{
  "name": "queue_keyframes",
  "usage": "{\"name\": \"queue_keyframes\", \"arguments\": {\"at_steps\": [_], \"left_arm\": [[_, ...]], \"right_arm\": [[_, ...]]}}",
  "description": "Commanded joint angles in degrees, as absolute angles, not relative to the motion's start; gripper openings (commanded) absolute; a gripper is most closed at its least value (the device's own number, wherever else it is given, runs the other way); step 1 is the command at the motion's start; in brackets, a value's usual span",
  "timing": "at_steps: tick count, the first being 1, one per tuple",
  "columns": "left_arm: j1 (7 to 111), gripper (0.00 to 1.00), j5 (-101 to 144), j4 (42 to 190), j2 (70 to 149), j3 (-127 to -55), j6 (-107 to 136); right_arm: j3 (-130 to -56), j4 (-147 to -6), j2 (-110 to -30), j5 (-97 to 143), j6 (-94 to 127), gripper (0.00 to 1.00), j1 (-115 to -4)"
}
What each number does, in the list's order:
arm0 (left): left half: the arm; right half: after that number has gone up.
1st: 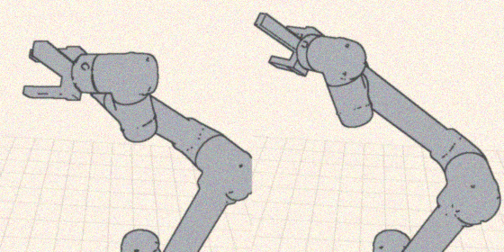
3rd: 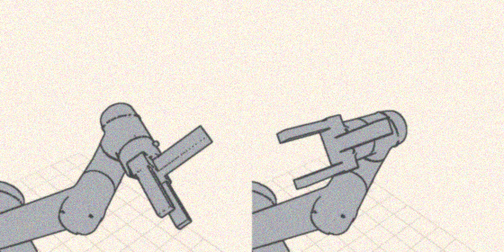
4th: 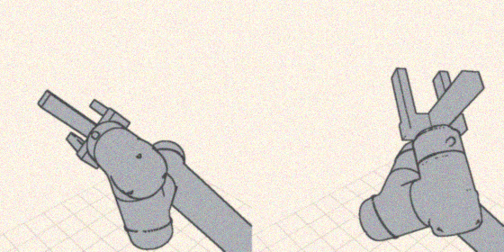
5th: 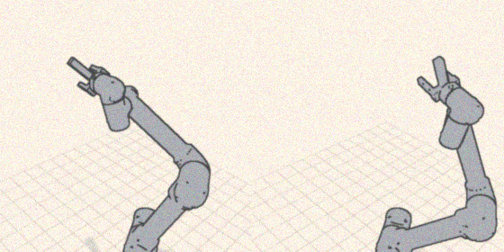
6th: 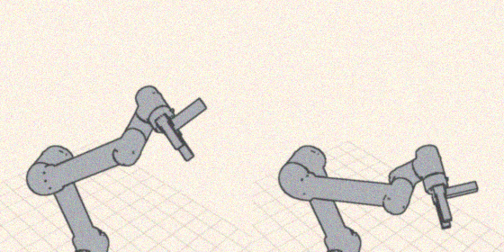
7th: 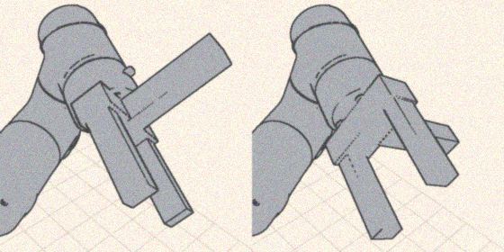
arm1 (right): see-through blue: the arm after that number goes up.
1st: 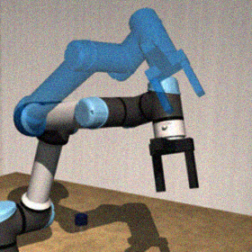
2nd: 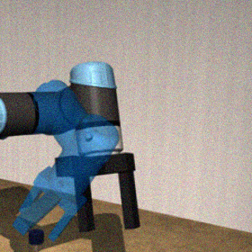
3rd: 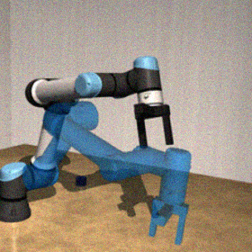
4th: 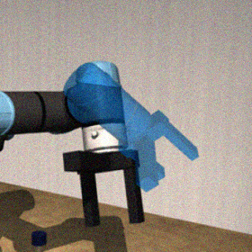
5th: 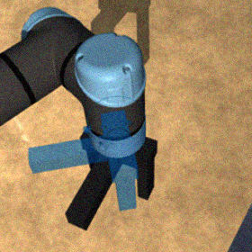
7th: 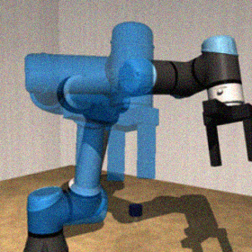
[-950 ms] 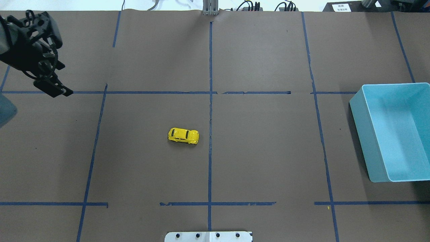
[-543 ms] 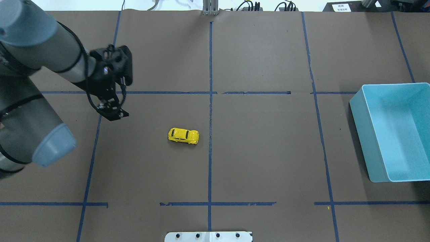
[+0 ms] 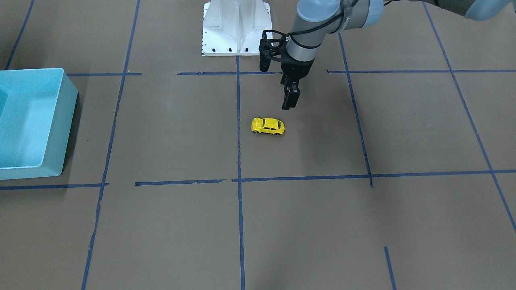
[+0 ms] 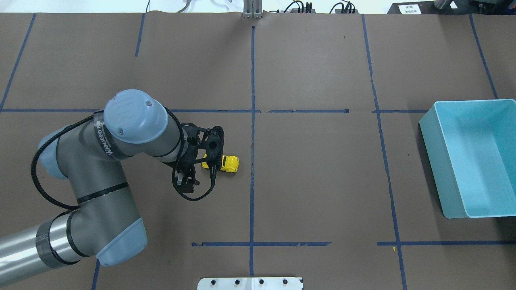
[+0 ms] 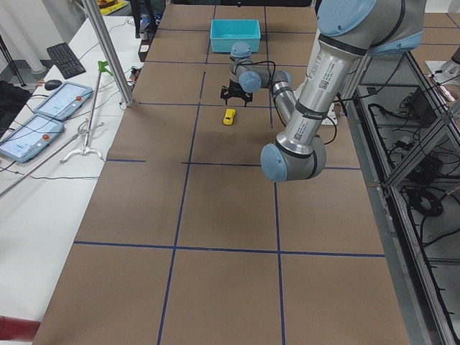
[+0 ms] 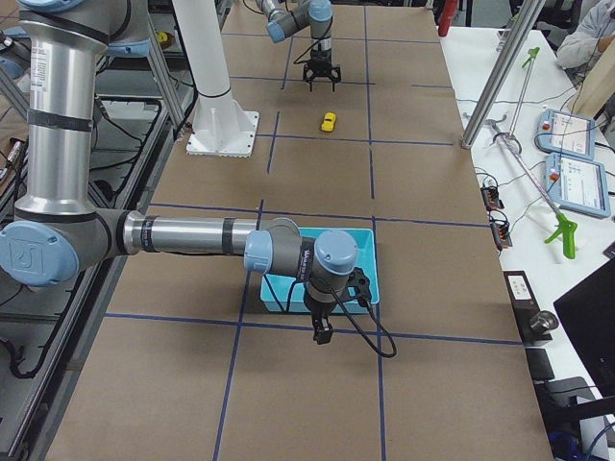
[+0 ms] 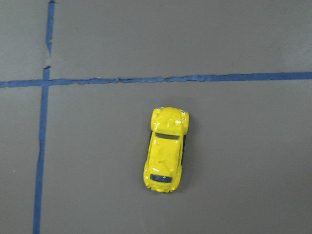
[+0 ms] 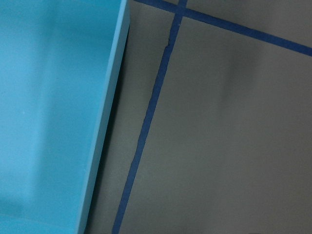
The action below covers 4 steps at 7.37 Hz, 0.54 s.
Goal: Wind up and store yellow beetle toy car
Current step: 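Lower the left gripper onto the yellow beetle toy car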
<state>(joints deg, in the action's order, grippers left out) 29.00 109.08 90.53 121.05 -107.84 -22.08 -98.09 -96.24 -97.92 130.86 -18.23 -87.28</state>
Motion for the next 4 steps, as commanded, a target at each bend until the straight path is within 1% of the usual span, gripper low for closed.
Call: {"name": "queue_keyframes", "arguments": {"at_steps": [1,2,3,4], "left_arm": [[27.7,1.00,108.6,92.0,122.4,-104.2,-22.4],[27.7,0.99,108.4,93.7,122.6,-102.0,-22.4],[27.9,0.99,107.3,94.9,122.6,-101.3,-22.4],[27.9,1.00,106.9,95.0,125.1,-98.2,-22.4]], "right_arm": [[-98.1,-96.2,-97.9,130.9,-18.3,1.00,-87.3],[-98.1,-96.2,-97.8,130.9,-18.2,1.00,-87.3],[-98.0,-96.2,-98.0,130.9,-18.3,1.00,-87.3],[-98.0,-96.2,-98.0,130.8,-18.3,1.00,-87.3]]}}
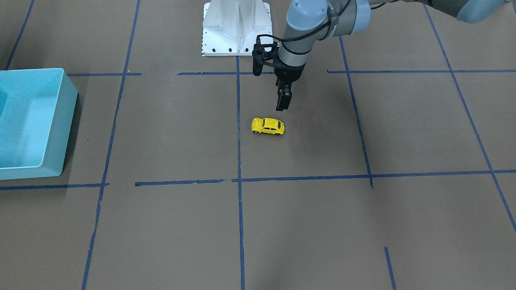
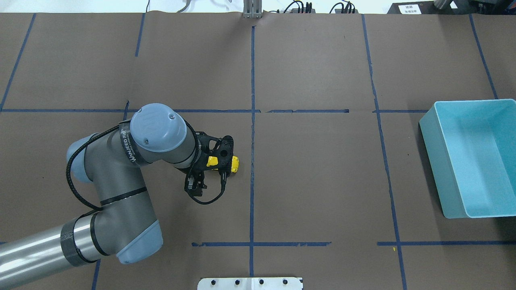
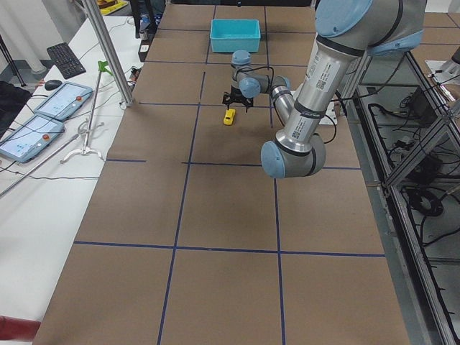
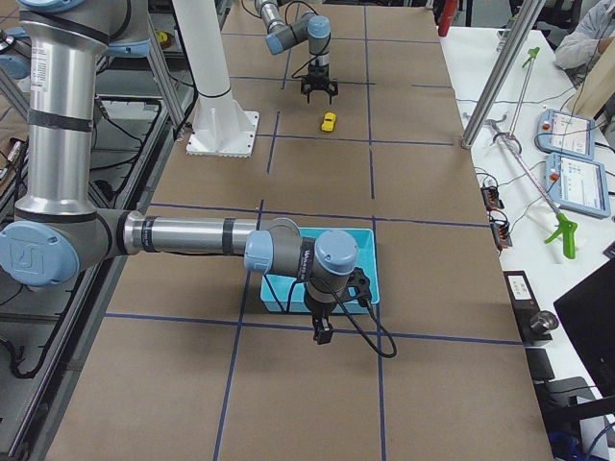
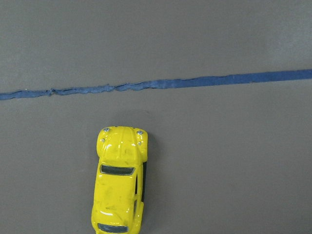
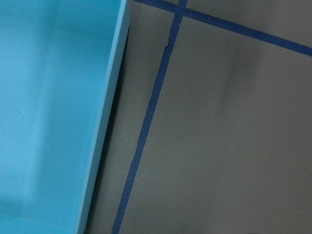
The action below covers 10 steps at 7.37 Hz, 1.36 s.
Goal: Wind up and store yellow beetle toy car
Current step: 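Press the car down with the left gripper and drag it backward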
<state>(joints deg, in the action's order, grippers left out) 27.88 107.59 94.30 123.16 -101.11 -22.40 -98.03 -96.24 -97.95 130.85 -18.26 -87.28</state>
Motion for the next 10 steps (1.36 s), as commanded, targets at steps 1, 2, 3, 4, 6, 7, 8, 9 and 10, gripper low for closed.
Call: {"name": "queue_keyframes", "arguments": {"at_steps": [1,2,3,4,6,7,8,9,10], "left_arm": [[28.4,1.00,106.9,95.1,126.1,-96.9,-22.4],[28.9,1.00,106.9,95.1,126.6,-96.8,-22.6],[29.4,0.99,106.9,95.1,127.3,-95.8,-23.5],[30.6,0.99,107.0,95.1,128.7,-93.6,-24.8],[30.6,0.99,107.0,95.1,130.5,-90.8,-24.9],[30.3,0.99,107.1,95.1,130.8,-90.0,-24.8],[29.8,0.99,107.1,95.1,131.1,-89.3,-24.8],[29.4,0.99,107.1,95.1,131.2,-89.3,-24.8],[28.6,0.99,107.1,95.1,131.2,-89.3,-24.5]], "right_arm": [[-97.9,-96.2,-98.0,130.8,-18.3,1.00,-87.3],[-97.8,-96.2,-98.0,130.9,-18.3,1.00,-87.3],[-97.7,-96.2,-98.0,130.9,-18.3,1.00,-87.3],[-97.7,-96.2,-98.0,130.9,-18.3,1.00,-87.3],[-97.7,-96.2,-97.9,130.9,-18.3,1.00,-87.3],[-97.7,-96.2,-98.0,130.9,-18.3,1.00,-87.3],[-97.6,-96.2,-98.0,130.9,-18.3,1.00,-87.3],[-97.6,-96.2,-98.0,130.8,-18.3,1.00,-87.3],[-97.5,-96.2,-98.1,130.8,-18.3,1.00,-87.3]]}}
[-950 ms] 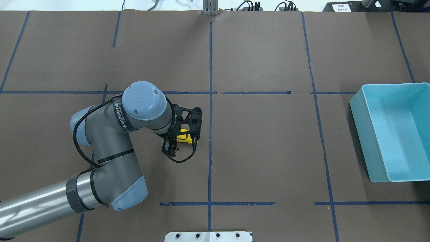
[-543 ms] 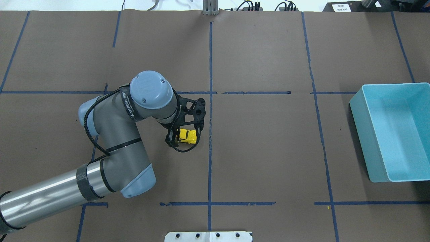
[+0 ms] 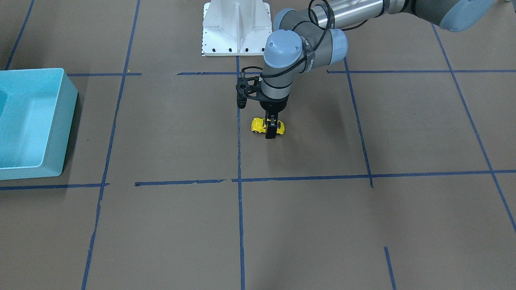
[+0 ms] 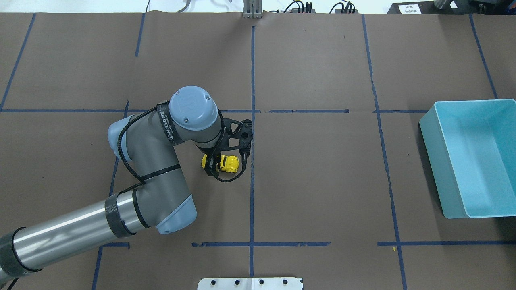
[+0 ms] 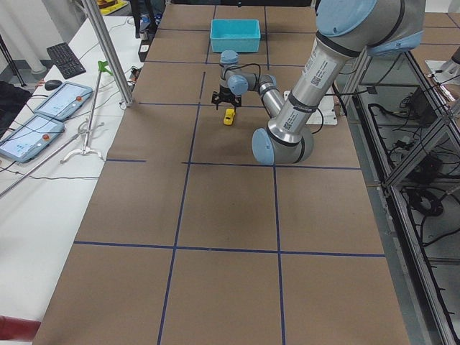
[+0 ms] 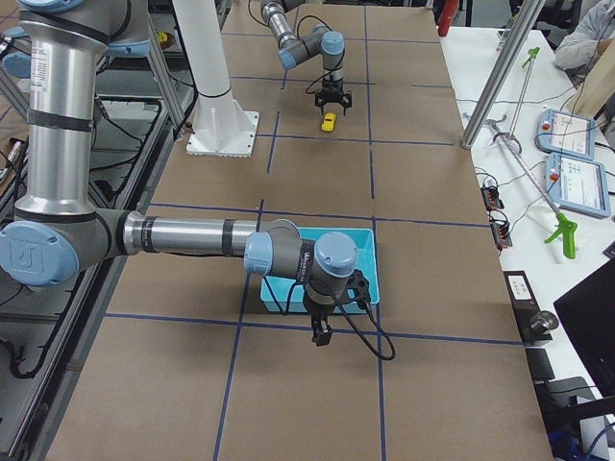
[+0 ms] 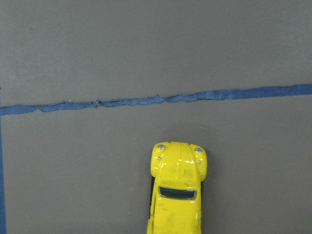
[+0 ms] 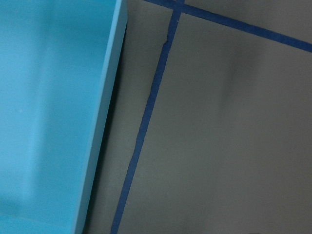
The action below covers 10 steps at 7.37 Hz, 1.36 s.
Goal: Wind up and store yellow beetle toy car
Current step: 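Press the car down with the left gripper and drag it backward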
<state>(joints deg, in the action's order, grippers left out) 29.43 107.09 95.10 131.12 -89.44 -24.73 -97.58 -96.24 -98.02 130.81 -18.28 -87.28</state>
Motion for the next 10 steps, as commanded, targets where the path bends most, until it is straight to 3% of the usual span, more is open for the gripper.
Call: {"name": "queue_keyframes", "arguments": {"at_steps": [1,10], "left_arm": [[28.2,0.99,107.1,95.1,131.1,-89.2,-24.4],[27.9,0.98,106.9,95.1,131.0,-87.6,-24.9]], "right_arm": [[-97.2,-96.2,-98.0,130.8,-18.3,1.00,-87.3],[-97.1,-96.2,-98.0,130.8,-18.3,1.00,-87.3]]}}
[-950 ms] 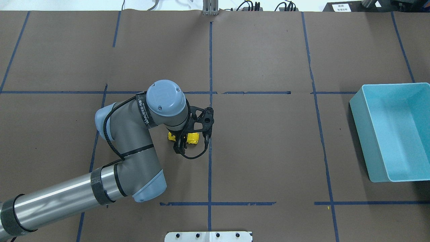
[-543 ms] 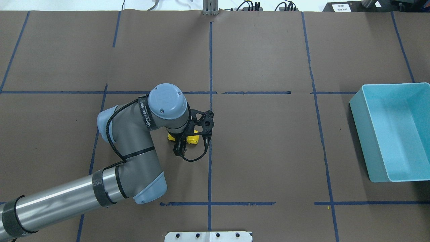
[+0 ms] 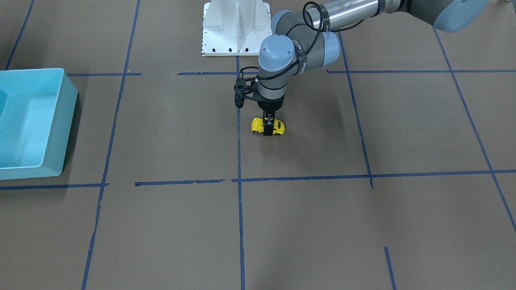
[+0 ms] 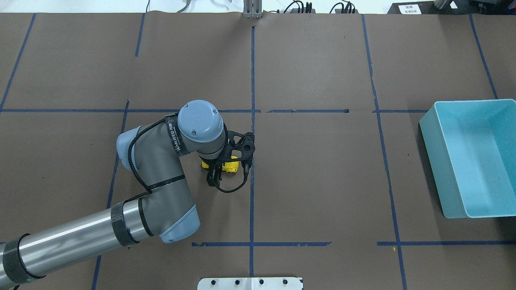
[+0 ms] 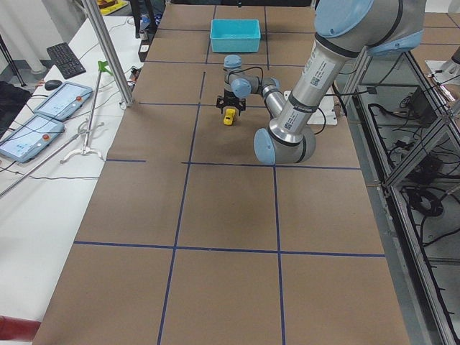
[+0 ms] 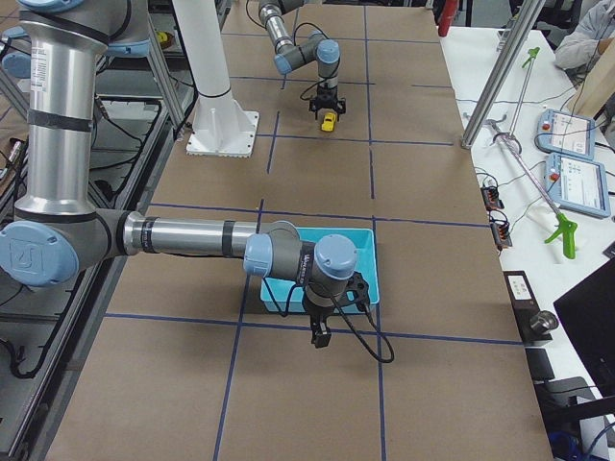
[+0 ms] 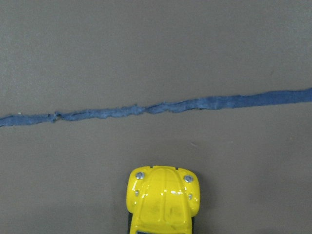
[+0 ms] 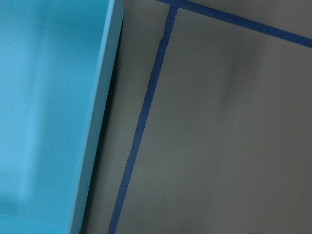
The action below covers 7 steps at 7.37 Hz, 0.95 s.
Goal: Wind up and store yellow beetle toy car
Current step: 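Press the car down with the left gripper and drag it backward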
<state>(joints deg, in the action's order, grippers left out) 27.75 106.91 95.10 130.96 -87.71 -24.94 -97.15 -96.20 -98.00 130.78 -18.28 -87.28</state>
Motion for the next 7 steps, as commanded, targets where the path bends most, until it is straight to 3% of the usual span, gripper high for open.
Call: {"name": "queue_keyframes", "arguments": {"at_steps": [1,2,4,6,7], "left_arm": [[27.9,0.96,106.9,95.1,131.0,-87.6,-25.0],[27.9,0.73,106.9,95.1,130.9,-87.6,-25.0],[28.6,0.44,106.9,95.2,130.9,-87.6,-26.2],[30.0,0.09,107.2,98.5,130.5,-87.6,-26.3],[30.2,0.04,107.9,98.9,130.4,-87.8,-26.3]], "right_arm": [[-97.1,-96.2,-98.0,130.8,-18.3,1.00,-87.3],[-97.2,-96.2,-98.0,130.9,-18.3,1.00,-87.3],[-97.2,-96.2,-98.0,130.8,-18.3,1.00,-87.3],[-97.1,-96.2,-98.0,130.8,-18.3,1.00,-87.3],[-97.1,-96.2,-97.9,130.8,-18.3,1.00,-87.3]]}}
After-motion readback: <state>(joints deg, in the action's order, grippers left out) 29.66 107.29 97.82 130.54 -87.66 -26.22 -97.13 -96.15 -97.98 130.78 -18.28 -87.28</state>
